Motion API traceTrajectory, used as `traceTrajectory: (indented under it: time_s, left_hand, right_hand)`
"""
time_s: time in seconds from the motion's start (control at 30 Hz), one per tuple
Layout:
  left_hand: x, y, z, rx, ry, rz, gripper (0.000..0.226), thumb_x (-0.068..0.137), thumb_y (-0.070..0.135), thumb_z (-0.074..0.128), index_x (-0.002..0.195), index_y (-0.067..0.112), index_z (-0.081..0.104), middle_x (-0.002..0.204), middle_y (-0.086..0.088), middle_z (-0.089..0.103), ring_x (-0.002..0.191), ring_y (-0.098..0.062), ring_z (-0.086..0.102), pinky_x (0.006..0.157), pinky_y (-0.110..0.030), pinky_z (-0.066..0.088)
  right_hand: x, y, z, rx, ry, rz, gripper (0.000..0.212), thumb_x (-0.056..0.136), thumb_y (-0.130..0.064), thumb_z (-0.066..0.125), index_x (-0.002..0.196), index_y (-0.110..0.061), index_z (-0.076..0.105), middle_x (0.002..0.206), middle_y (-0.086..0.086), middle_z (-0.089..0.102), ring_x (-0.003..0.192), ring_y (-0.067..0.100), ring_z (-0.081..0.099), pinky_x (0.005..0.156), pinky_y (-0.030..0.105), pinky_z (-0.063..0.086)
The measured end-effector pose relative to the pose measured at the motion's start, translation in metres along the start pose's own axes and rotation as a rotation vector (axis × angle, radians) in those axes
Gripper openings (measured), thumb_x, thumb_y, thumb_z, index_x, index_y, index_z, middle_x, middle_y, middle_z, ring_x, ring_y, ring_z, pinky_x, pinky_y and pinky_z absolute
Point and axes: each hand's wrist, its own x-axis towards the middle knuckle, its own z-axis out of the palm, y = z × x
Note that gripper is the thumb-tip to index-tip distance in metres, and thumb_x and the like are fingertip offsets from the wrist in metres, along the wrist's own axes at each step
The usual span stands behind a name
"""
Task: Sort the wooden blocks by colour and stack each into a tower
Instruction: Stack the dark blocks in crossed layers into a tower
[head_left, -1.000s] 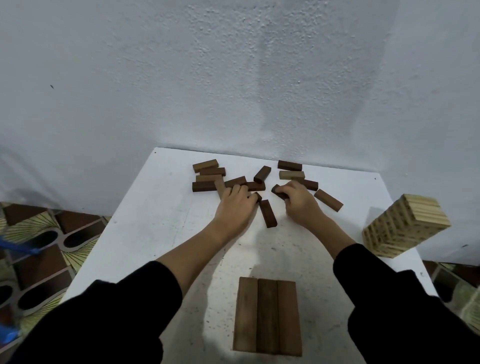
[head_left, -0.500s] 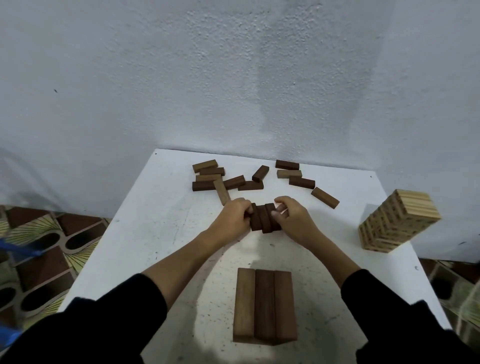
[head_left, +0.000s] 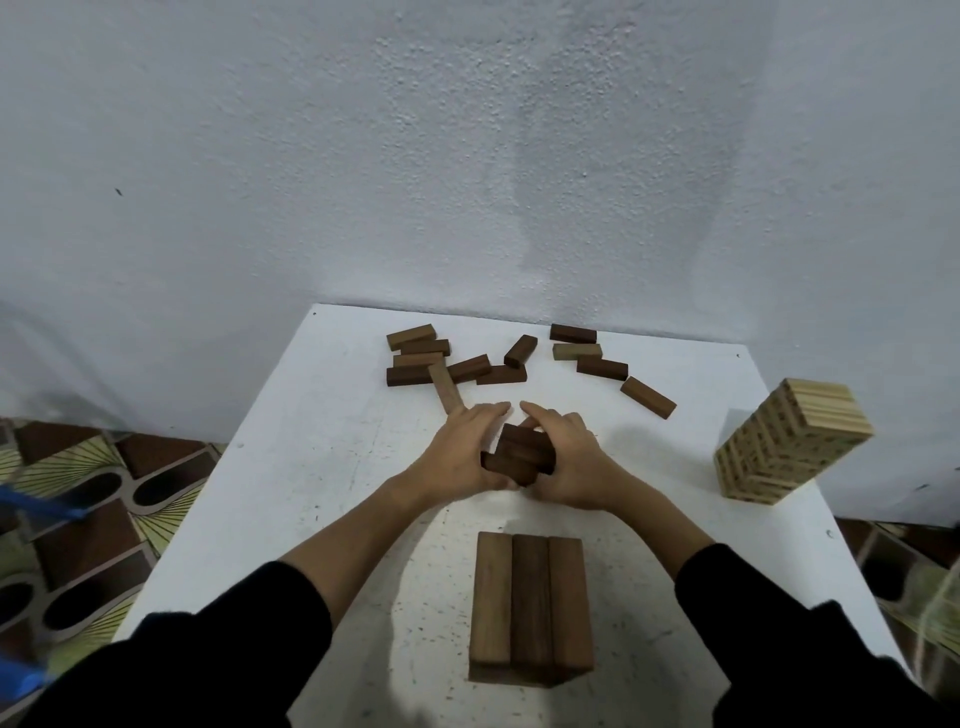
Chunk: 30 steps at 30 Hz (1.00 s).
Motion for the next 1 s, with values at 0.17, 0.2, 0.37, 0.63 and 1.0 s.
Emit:
traceTrajectory:
  time_s: [0.17,0.2,0.37,0.63,1.0]
  left_hand:
    - [0.000,0.005,0.009,-0.070,0.001,0.003,0.089,0.068,0.031,0.085,0.141,0.015,0.037,0.125,-0.004,0.051,0.110,-0.016,0.039,0.100,-0.033,0.037]
    - [-0.001,0.003,0.009,-0.066,-0.012,-0.010,0.092,0.068,0.032,0.085,0.143,0.015,0.034,0.128,-0.004,0.049,0.114,-0.016,0.037,0.099,-0.030,0.035]
    - [-0.006,-0.009,0.003,-0.184,-0.071,-0.094,0.102,0.068,0.021,0.085,0.148,0.023,0.022,0.138,0.004,0.040,0.118,-0.014,0.039,0.089,-0.020,0.041]
    - [-0.012,-0.007,0.009,-0.398,0.035,-0.161,0.091,0.070,0.002,0.081,0.145,0.023,0.033,0.124,0.005,0.048,0.084,-0.013,0.050,0.065,-0.016,0.050]
    - [-0.014,-0.010,0.018,-0.399,0.142,-0.134,0.090,0.065,0.011,0.087,0.140,0.021,0.039,0.121,0.004,0.052,0.082,-0.015,0.053,0.066,-0.013,0.047]
  right_hand:
    - [-0.004,-0.002,0.001,0.079,0.009,-0.033,0.093,0.073,-0.016,0.078,0.146,-0.007,0.022,0.136,0.009,0.046,0.119,0.022,0.037,0.103,0.030,0.031]
    - [-0.004,-0.001,0.002,0.055,0.026,-0.004,0.095,0.072,-0.021,0.080,0.147,-0.010,0.022,0.138,0.008,0.044,0.121,0.022,0.035,0.103,0.031,0.031]
    - [-0.010,0.007,0.004,0.035,0.048,0.163,0.098,0.072,-0.031,0.079,0.148,-0.018,0.019,0.140,0.002,0.041,0.122,0.021,0.033,0.103,0.039,0.036]
    - [-0.011,0.008,0.012,0.209,0.095,0.196,0.100,0.069,-0.022,0.083,0.147,-0.018,0.022,0.132,0.001,0.046,0.097,0.010,0.045,0.081,0.020,0.043]
    - [-0.018,0.013,0.015,0.280,0.162,0.188,0.091,0.068,-0.016,0.083,0.143,-0.016,0.031,0.132,0.001,0.050,0.095,0.012,0.053,0.074,0.009,0.044]
